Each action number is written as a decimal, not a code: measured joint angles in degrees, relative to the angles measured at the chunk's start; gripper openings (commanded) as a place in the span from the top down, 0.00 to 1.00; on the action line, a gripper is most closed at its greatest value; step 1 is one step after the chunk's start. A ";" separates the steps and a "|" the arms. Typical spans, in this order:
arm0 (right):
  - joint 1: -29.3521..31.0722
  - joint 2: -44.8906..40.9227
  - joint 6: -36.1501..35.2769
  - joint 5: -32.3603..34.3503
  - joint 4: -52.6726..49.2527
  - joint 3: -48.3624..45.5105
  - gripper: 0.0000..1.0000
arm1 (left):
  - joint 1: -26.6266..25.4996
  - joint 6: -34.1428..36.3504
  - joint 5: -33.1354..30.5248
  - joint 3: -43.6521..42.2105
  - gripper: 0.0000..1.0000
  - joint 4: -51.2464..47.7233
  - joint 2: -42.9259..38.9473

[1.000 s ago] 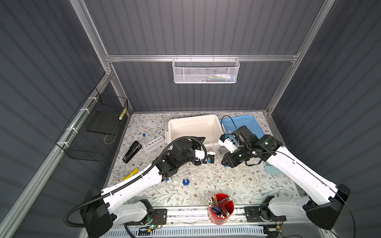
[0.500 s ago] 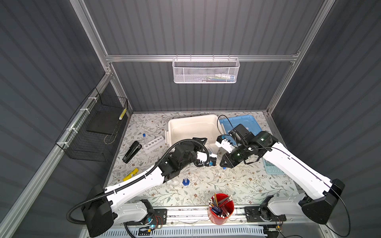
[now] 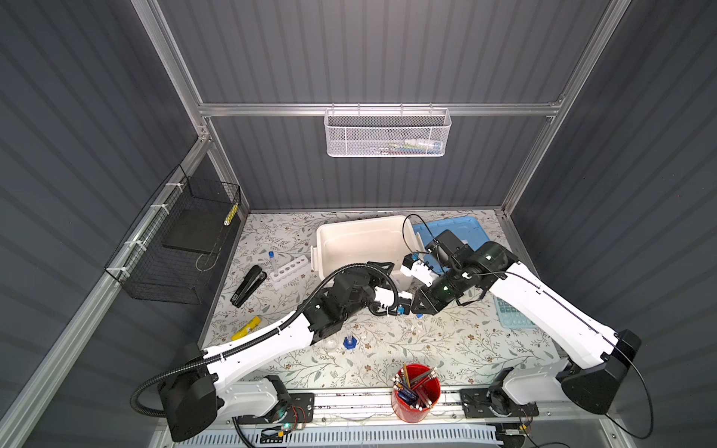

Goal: Organize the chemistry lab equipment
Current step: 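Close the left gripper on the tube body while the right gripper holds the cap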

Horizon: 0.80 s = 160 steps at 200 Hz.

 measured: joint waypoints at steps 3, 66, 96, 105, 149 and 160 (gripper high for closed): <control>0.00 0.00 0.00 -0.07 -0.02 0.00 0.82 | 0.00 0.00 0.00 0.00 0.34 0.04 0.04; 0.00 0.00 -0.02 -0.48 -0.02 0.00 0.82 | -0.59 0.00 -0.02 0.00 0.44 0.37 0.46; 0.00 0.00 -0.11 -0.48 -0.02 0.00 0.82 | -0.63 -0.02 -0.04 0.00 0.49 0.28 0.46; 0.00 0.00 -0.22 -0.48 -0.02 0.00 0.82 | -0.66 -0.04 -0.02 0.00 0.52 0.24 0.46; 0.00 0.00 -0.39 -0.59 -0.02 0.00 0.82 | -0.66 -0.04 -0.20 0.00 0.63 0.24 0.46; 0.00 0.00 -0.42 -0.66 -0.02 0.00 0.82 | -0.66 -0.04 -0.22 0.00 0.64 0.22 0.46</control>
